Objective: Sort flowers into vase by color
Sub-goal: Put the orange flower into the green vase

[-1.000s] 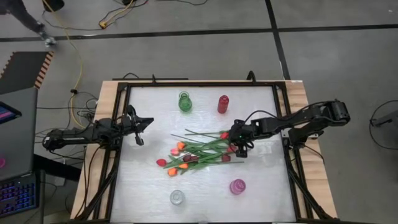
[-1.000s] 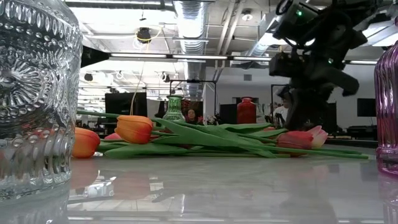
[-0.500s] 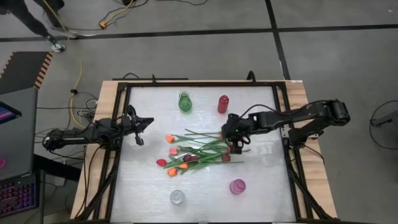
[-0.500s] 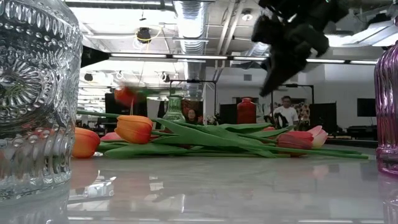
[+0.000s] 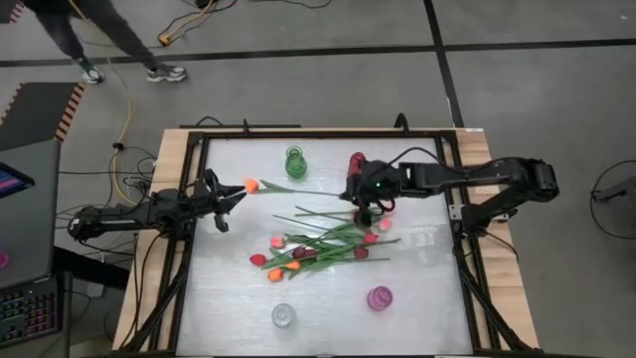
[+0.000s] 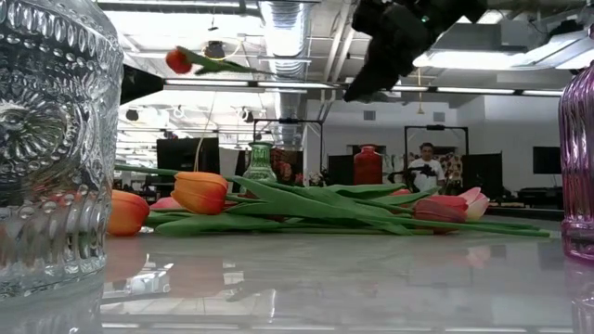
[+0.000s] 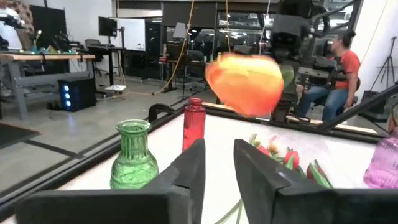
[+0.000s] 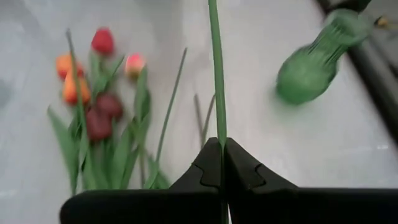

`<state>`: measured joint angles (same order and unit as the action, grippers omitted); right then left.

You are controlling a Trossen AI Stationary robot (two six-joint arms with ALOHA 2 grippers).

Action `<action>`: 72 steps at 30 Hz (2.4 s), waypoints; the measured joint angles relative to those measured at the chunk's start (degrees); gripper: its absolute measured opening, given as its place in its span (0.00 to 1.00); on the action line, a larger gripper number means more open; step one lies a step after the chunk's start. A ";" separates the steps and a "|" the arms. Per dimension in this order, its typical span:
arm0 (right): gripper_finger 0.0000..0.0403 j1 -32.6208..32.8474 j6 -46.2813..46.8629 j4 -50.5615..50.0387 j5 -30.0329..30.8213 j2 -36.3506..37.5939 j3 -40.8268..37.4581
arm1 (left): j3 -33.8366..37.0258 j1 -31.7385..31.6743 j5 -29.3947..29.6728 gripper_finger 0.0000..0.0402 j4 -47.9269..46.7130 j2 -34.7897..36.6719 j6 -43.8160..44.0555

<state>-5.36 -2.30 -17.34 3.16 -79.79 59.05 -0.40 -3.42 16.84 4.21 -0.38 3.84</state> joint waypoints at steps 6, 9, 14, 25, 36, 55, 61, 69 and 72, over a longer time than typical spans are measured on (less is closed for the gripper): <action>0.07 -1.93 -4.39 8.57 0.00 -0.07 0.02 | 0.00 0.02 -0.62 0.32 2.65 0.02 2.10; 0.07 -2.36 -5.89 12.73 0.00 -0.11 0.02 | 0.00 0.02 -1.60 0.33 5.04 0.02 1.69; 0.07 -2.37 -7.22 18.12 -0.02 -0.13 0.02 | 0.02 0.02 -1.53 0.34 10.90 0.00 -2.04; 0.07 -2.35 -7.40 25.86 -0.02 -0.13 0.02 | -0.03 0.00 -4.35 0.34 32.88 -11.22 -11.17; 0.07 -2.22 -7.28 30.48 -0.09 -4.74 -0.35 | -6.67 0.00 -4.15 0.34 48.83 -38.11 -14.73; 0.07 -2.08 -10.24 39.13 -0.20 -9.53 -0.31 | -23.93 -0.02 -1.13 0.34 53.98 -58.48 -15.85; 0.08 -2.08 -10.28 39.27 -0.18 -9.44 -0.31 | -25.11 -0.02 -1.03 0.29 54.11 -58.54 -15.85; 0.09 -2.06 -10.24 39.28 -0.20 -9.44 -0.31 | -25.11 -0.02 -0.99 0.09 53.61 -58.58 -15.34; 0.11 -2.06 -10.24 39.28 -0.17 -9.44 -0.31 | -25.11 -0.09 -1.04 0.02 53.53 -58.58 -15.49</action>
<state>-7.42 -12.53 21.93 2.98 -89.23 58.74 -25.52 -3.51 15.80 57.74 -58.96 -11.65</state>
